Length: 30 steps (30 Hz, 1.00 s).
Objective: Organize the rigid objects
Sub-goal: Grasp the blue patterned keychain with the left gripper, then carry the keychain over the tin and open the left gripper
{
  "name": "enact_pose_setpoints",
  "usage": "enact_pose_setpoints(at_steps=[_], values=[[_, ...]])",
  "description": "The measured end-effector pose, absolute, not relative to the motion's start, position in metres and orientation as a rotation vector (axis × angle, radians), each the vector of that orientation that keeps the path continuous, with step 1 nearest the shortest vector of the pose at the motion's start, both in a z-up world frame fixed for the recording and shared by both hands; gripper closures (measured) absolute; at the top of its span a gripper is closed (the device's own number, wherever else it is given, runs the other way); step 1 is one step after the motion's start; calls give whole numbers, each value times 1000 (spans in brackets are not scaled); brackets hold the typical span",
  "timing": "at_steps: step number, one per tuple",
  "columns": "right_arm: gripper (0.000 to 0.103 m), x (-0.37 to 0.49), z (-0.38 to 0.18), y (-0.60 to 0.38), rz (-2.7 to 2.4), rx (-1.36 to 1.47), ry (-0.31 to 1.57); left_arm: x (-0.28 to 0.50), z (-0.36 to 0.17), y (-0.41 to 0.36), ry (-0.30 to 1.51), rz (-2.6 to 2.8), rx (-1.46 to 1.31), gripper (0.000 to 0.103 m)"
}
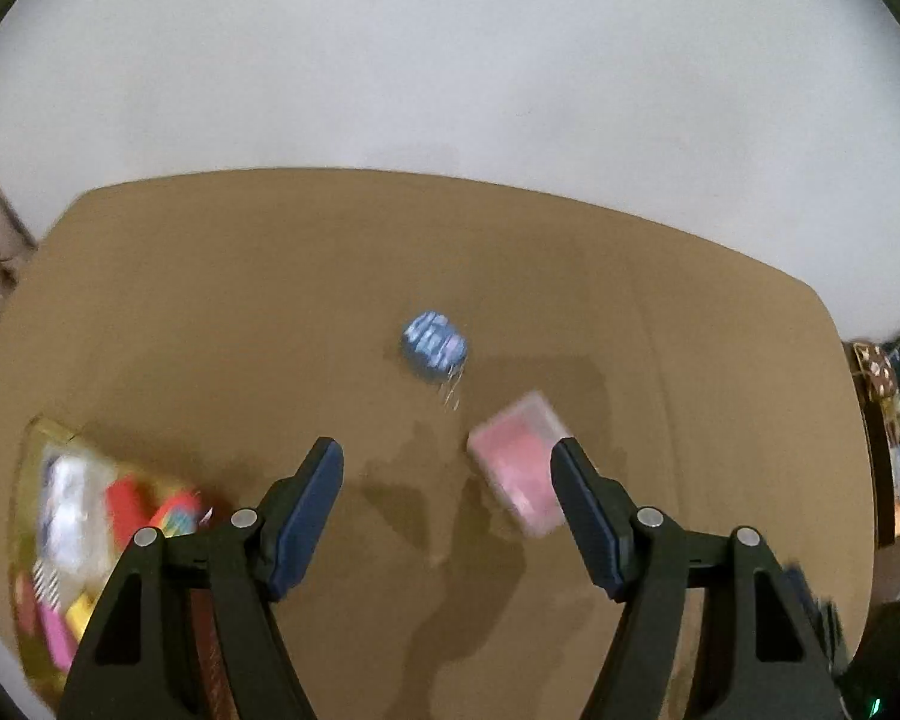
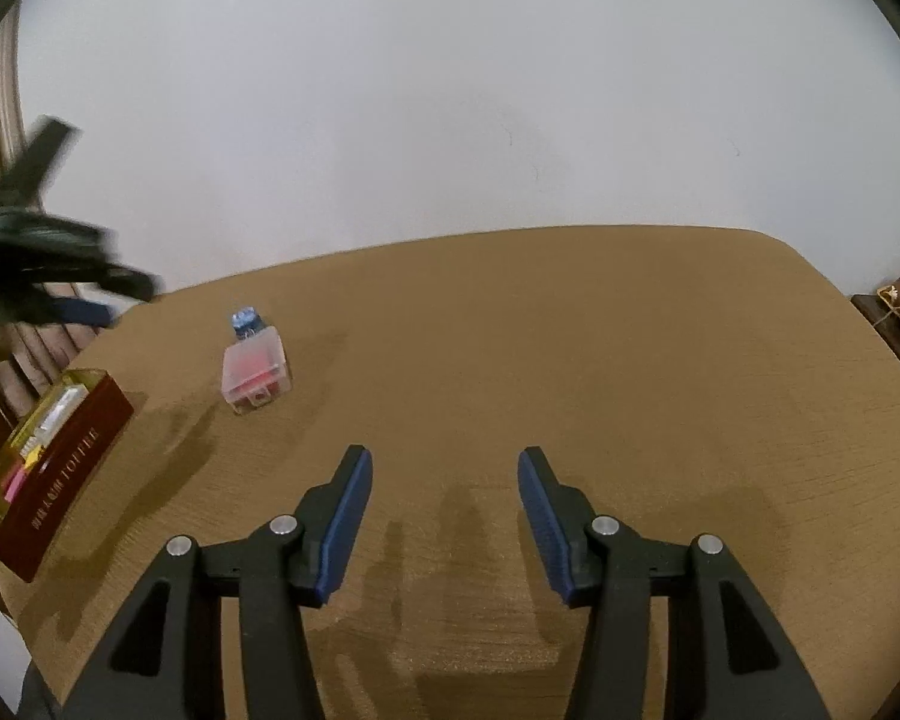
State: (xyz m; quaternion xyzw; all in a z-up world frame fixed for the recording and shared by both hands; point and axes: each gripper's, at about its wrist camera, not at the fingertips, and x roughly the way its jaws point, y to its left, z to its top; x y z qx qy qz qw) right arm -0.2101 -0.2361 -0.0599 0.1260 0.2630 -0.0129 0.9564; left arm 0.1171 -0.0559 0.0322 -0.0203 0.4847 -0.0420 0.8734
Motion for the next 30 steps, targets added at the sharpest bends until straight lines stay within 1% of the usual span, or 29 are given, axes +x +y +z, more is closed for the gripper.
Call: enact_pose_setpoints(at_steps=[2,4,5,6,9,16,17,19,21,24,30], values=[[51,-214,-58,-238,-23,263,517,142,21,-57,1049,-82,-70,35],[51,-217,-57,-238,-19,267,505,164,8,-57,1098,-68,-88,39],[51,-219,-57,-240,-16,269,499,176,1,-55,1123,-51,-109,43],[51,-222,-56,-241,-14,271,494,182,-4,-53,1140,-42,-126,43],[51,-222,-56,-241,-5,278,484,197,-17,-48,1178,-16,-180,44],[51,-234,-52,-246,10,282,475,206,-21,-52,1172,-5,-178,44],[51,-234,-52,-246,10,283,475,202,-23,-57,1176,-10,-179,46],[51,-237,-51,-247,10,284,474,196,-27,-59,1183,-9,-174,54],[51,-239,-49,-248,12,285,473,196,-34,-62,1205,-12,-170,70],[51,-241,-47,-251,13,287,474,195,-37,-65,1216,-25,-170,74],[51,-243,-45,-254,9,290,473,182,-37,-67,1177,-60,-136,75]])
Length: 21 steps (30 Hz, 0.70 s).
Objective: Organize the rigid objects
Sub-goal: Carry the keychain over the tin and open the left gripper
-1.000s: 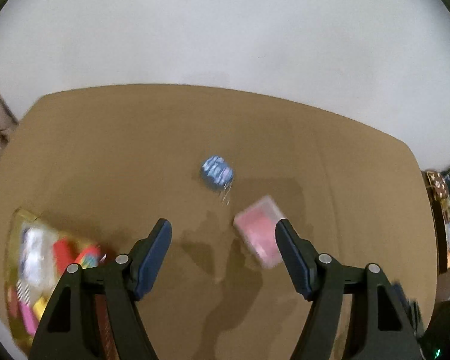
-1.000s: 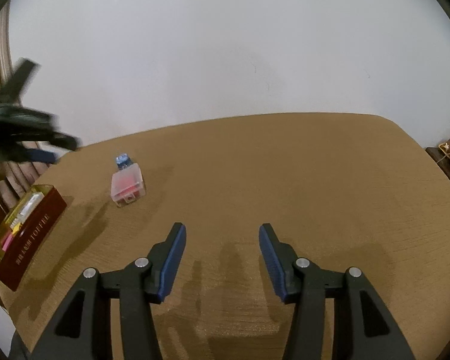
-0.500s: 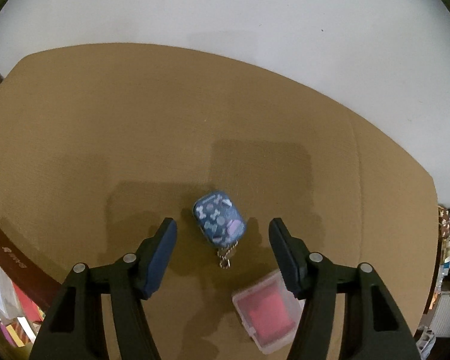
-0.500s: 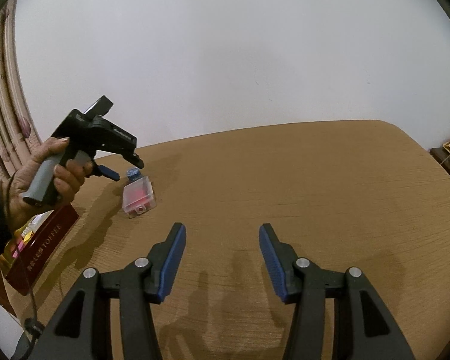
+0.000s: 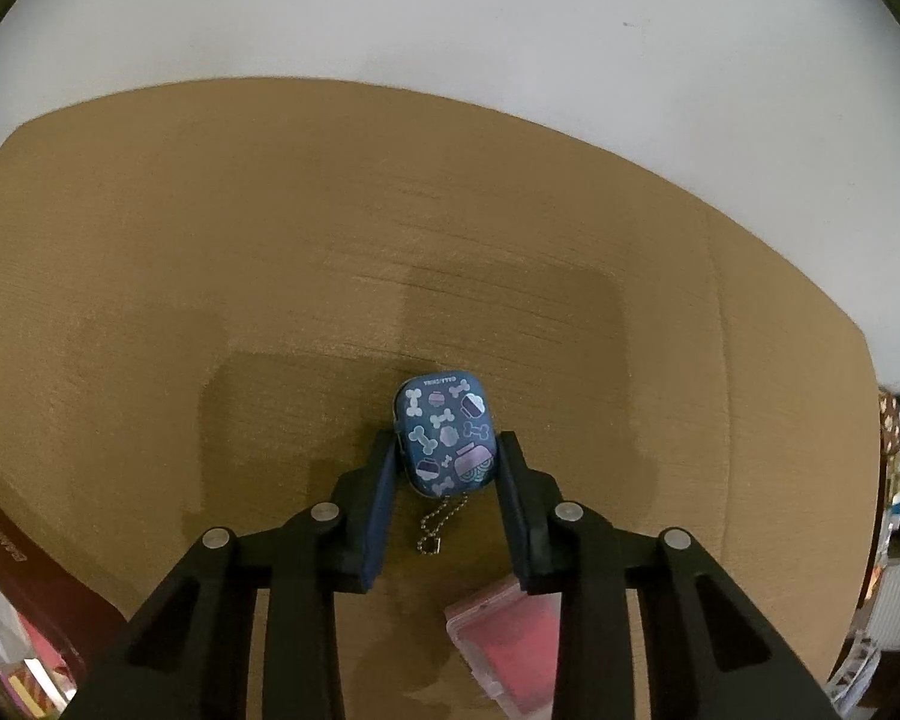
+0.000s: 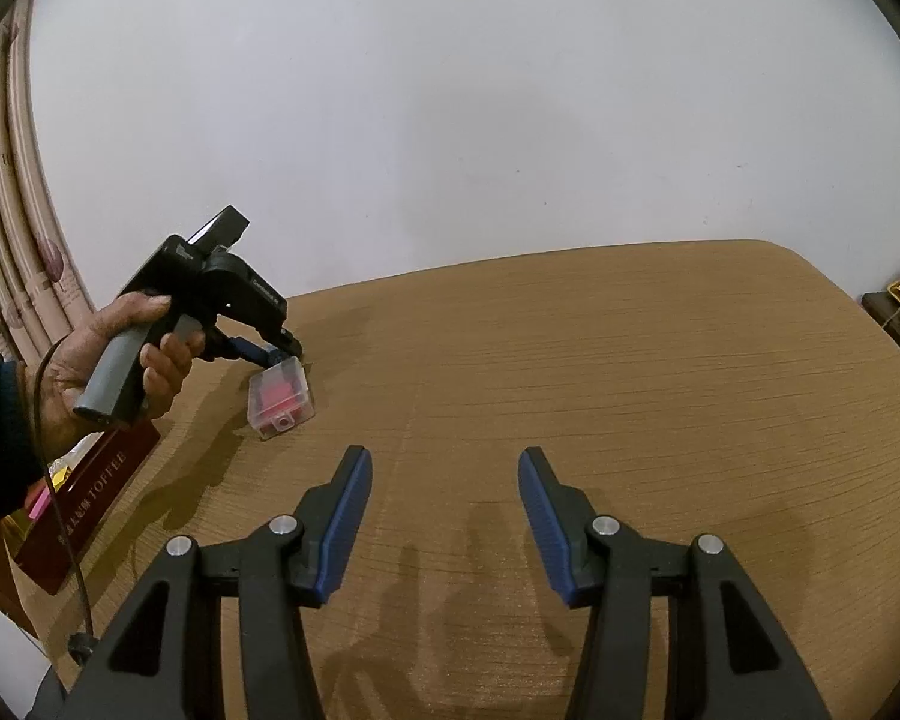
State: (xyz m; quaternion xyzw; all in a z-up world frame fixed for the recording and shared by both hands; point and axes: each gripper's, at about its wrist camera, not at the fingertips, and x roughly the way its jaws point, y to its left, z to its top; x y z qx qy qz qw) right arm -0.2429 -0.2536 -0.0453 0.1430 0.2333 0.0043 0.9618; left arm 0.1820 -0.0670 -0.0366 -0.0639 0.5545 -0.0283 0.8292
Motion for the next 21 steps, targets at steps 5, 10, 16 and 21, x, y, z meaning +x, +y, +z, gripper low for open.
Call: enact_pose_setpoints(at_steps=[5,10,16,21], values=[[51,-241,-45,-258,2,294,476,151,-15,-67,1123,-85,-115,75],[51,-237,-44,-256,0,288,486,97,32,-39,1076,-105,-116,75],[51,-232,-46,-253,-9,281,494,-3,69,41,1095,-34,-36,74],[51,-227,-47,-247,-16,267,510,-43,46,105,1195,52,-20,74]])
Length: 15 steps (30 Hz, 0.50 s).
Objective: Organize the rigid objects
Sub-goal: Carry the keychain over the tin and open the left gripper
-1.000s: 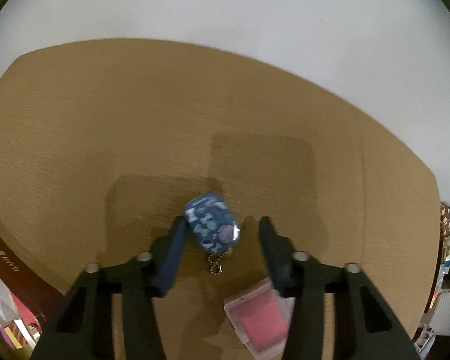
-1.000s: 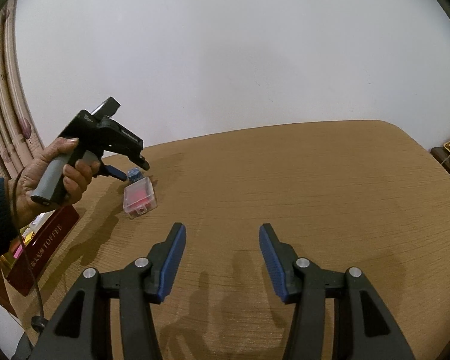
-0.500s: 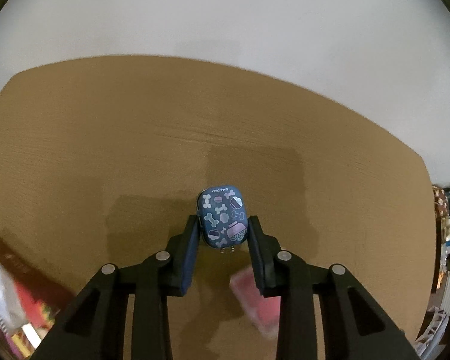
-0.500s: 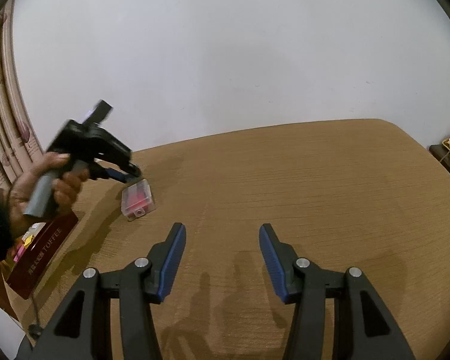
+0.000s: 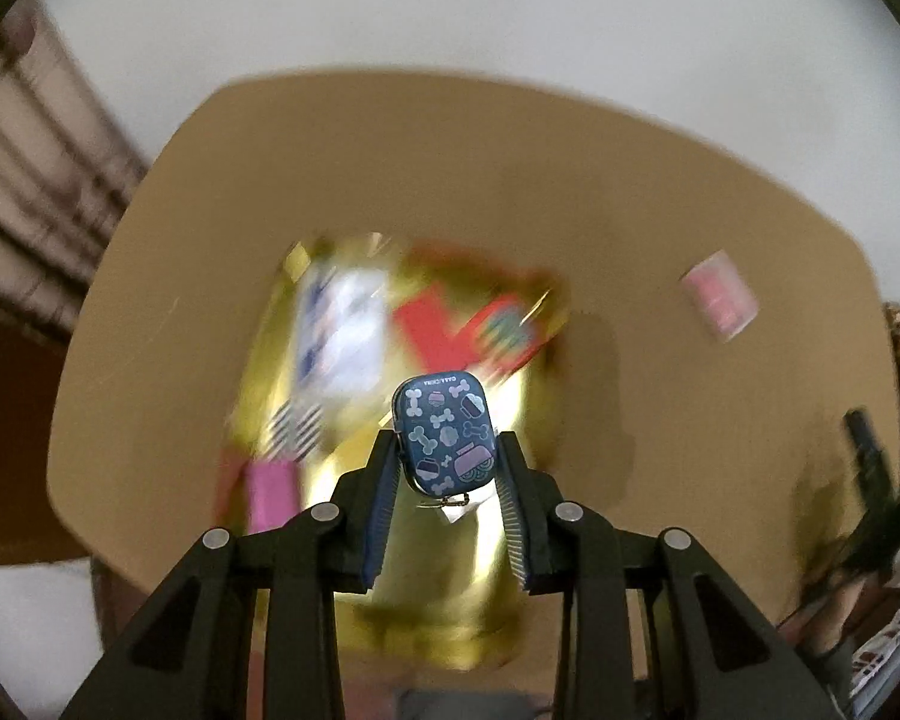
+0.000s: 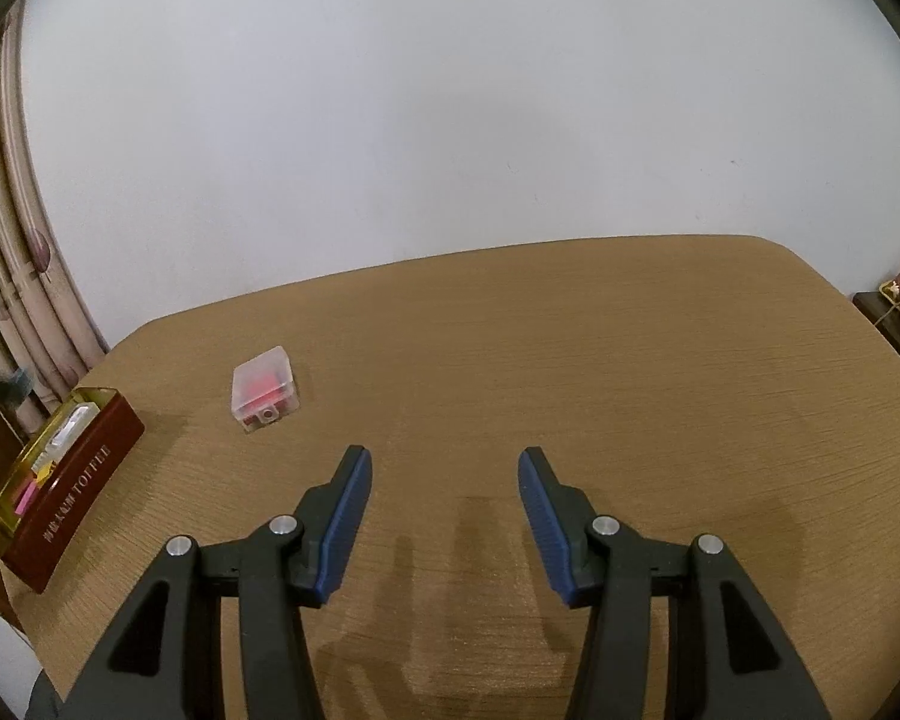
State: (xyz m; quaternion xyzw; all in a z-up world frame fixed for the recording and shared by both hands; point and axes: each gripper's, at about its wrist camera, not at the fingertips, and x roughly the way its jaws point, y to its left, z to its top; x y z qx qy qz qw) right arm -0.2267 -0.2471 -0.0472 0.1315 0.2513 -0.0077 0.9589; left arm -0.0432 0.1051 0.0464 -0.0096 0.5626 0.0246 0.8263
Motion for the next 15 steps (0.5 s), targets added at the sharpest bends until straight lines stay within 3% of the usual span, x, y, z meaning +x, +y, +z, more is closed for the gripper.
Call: enact_pose_setpoints(at_steps=[8,15], values=[[51,-220,-51,-243,-29,250,543,-39,14,154,1228,99,-112,74],[51,-212,-53,-240,-37,235,568,11,15,123,1183,24,-78,74]])
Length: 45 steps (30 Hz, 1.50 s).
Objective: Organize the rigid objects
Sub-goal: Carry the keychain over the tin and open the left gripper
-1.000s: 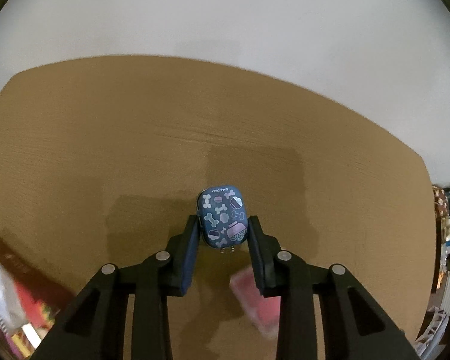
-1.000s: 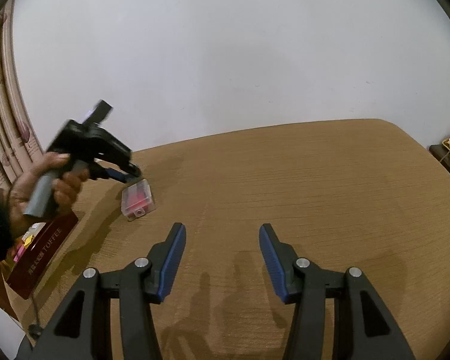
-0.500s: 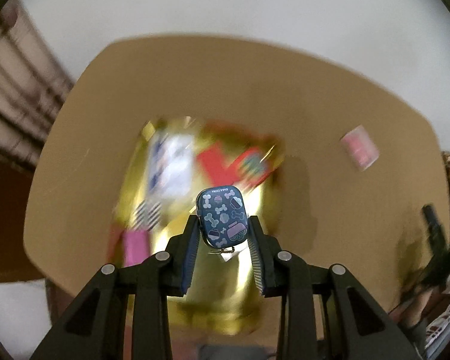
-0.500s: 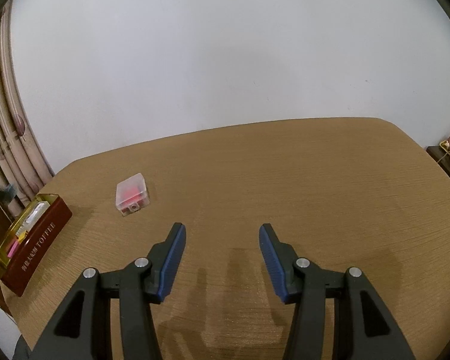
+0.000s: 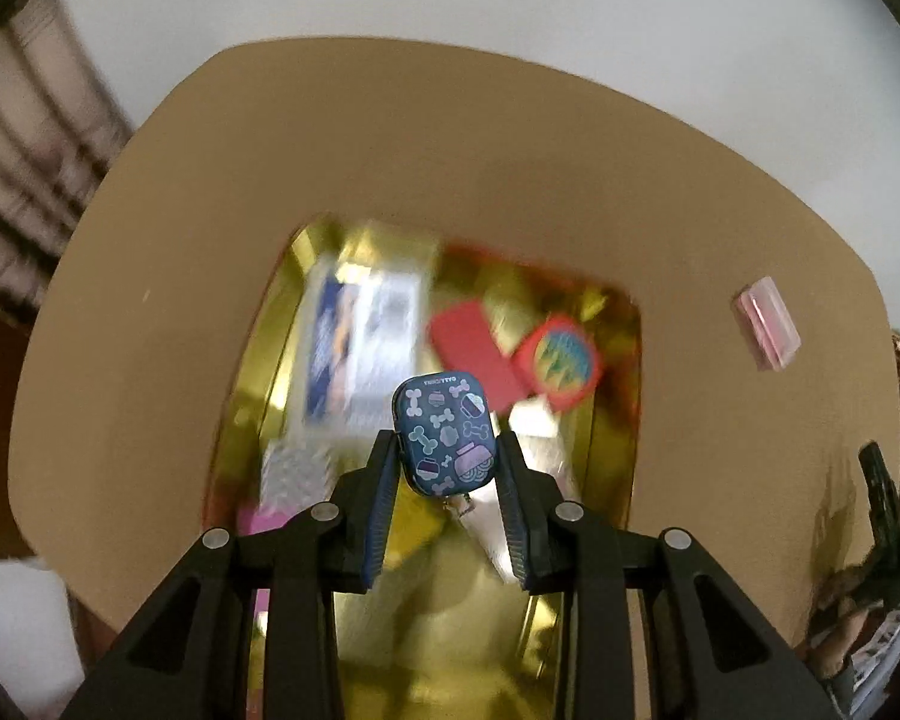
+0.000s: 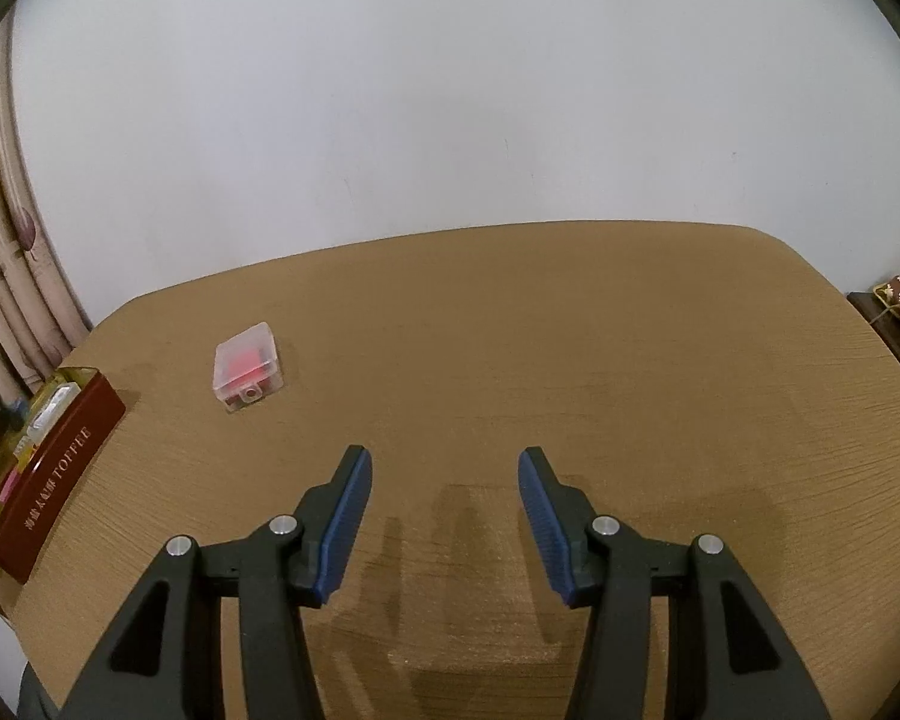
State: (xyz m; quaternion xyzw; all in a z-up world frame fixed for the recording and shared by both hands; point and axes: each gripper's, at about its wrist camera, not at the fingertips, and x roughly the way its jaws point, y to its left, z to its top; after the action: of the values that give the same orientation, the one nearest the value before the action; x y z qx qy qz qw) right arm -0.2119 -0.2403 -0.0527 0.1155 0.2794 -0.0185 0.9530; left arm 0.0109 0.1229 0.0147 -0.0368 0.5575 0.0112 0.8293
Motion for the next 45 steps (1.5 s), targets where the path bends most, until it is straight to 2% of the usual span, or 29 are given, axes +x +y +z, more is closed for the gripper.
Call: enact_pose_setpoints(at_steps=[7,13,19,24,28,35,41,43,45], values=[[51,-208,-54,-239,-38,231,574,65,-10,115,1227,21,-155,74],[51,-207,-55,-239,-35,227,579,71,-21,113,1234,34,-203,75],[51,-206,-55,-239,-35,227,581,46,-5,120,1212,-1,-221,76],[51,-205,-55,-239,-36,224,586,-6,11,127,1210,-54,-182,76],[51,-203,-56,-238,-42,217,596,-40,-3,131,1270,-63,-124,76],[51,-195,-59,-236,-45,206,616,-50,-47,128,1373,-41,-147,76],[51,-191,-61,-236,-40,201,631,-38,-42,137,1334,-54,-238,76],[51,-190,-62,-236,-39,199,635,-34,-43,134,1318,-68,-267,73],[51,-190,-62,-235,-39,198,636,-30,-42,135,1289,-83,-287,61]])
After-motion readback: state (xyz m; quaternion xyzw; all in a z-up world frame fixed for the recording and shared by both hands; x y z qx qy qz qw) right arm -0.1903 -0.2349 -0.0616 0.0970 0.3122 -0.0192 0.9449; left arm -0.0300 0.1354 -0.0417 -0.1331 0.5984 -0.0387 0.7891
